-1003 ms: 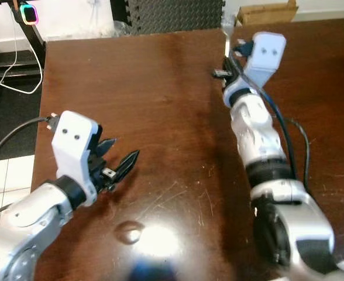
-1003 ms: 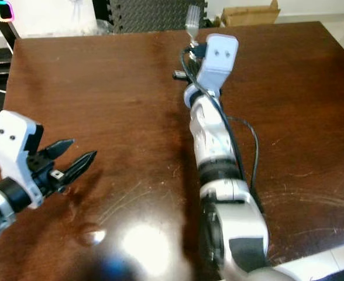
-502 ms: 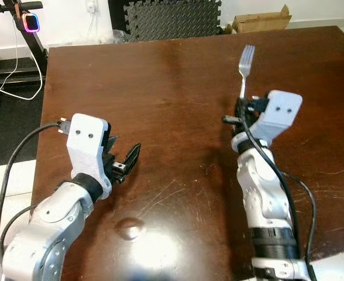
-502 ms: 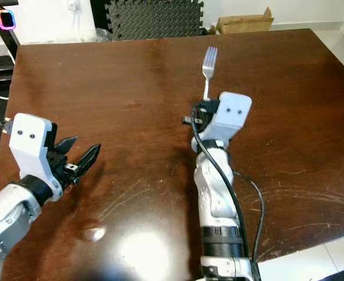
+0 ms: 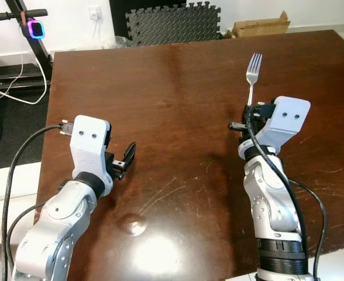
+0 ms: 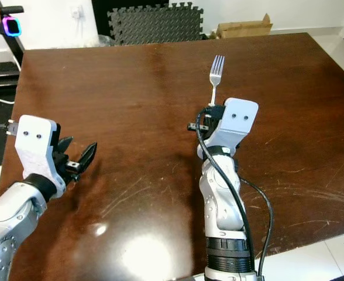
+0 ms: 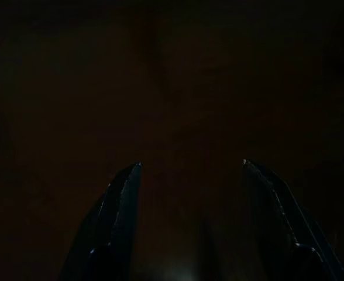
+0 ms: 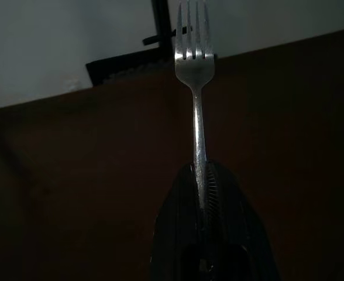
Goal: Setting the table
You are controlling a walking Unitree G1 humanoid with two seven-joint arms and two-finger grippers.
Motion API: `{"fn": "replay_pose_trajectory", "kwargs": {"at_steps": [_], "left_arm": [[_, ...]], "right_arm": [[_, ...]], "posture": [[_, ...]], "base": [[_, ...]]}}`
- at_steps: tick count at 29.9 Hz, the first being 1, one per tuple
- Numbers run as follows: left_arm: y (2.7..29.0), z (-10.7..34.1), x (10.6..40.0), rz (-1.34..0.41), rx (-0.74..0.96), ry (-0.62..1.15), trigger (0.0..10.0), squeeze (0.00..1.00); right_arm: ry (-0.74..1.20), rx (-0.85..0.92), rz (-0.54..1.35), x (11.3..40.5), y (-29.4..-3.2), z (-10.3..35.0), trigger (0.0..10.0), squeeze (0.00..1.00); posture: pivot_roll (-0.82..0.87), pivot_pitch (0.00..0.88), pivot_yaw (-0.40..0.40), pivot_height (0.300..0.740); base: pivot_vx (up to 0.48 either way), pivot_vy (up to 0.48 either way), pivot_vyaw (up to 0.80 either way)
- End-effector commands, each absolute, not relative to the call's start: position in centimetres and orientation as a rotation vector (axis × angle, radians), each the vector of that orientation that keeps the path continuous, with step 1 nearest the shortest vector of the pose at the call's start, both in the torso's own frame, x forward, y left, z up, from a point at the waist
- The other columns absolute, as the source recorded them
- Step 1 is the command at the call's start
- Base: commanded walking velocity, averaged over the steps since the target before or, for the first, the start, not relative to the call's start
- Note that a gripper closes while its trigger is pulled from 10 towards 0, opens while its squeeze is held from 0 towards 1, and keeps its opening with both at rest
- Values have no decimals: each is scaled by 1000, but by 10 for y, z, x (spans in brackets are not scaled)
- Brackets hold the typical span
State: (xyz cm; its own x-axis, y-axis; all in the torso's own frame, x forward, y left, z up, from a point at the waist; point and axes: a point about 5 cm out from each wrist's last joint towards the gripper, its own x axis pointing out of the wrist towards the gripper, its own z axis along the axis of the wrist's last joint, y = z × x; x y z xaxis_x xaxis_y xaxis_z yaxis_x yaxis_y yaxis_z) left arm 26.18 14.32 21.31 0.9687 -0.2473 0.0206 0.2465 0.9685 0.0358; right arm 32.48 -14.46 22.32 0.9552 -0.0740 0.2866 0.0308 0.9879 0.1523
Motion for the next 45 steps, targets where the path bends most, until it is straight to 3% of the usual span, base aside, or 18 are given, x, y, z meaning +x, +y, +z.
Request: {"fn": "replay_pose_trajectory", "kwargs": {"at_steps": [1, 37, 45], "left_arm": [[143, 206, 261, -244, 37, -3, 10000, 0], [145, 206, 262, -237, 47, -20, 10000, 0], [145, 205, 263, -230, 31, -9, 10000, 0]], "right_arm": [[-275, 148, -67, 321, -147, 218, 10000, 0], [-249, 159, -56, 318, -145, 217, 10000, 0], [-244, 164, -50, 317, -144, 216, 10000, 0]], "posture": [[115, 188, 53, 740], [116, 193, 59, 740], [116, 194, 59, 740]], "base": [[-315, 0, 0], [-291, 0, 0], [0, 0, 0]]}}
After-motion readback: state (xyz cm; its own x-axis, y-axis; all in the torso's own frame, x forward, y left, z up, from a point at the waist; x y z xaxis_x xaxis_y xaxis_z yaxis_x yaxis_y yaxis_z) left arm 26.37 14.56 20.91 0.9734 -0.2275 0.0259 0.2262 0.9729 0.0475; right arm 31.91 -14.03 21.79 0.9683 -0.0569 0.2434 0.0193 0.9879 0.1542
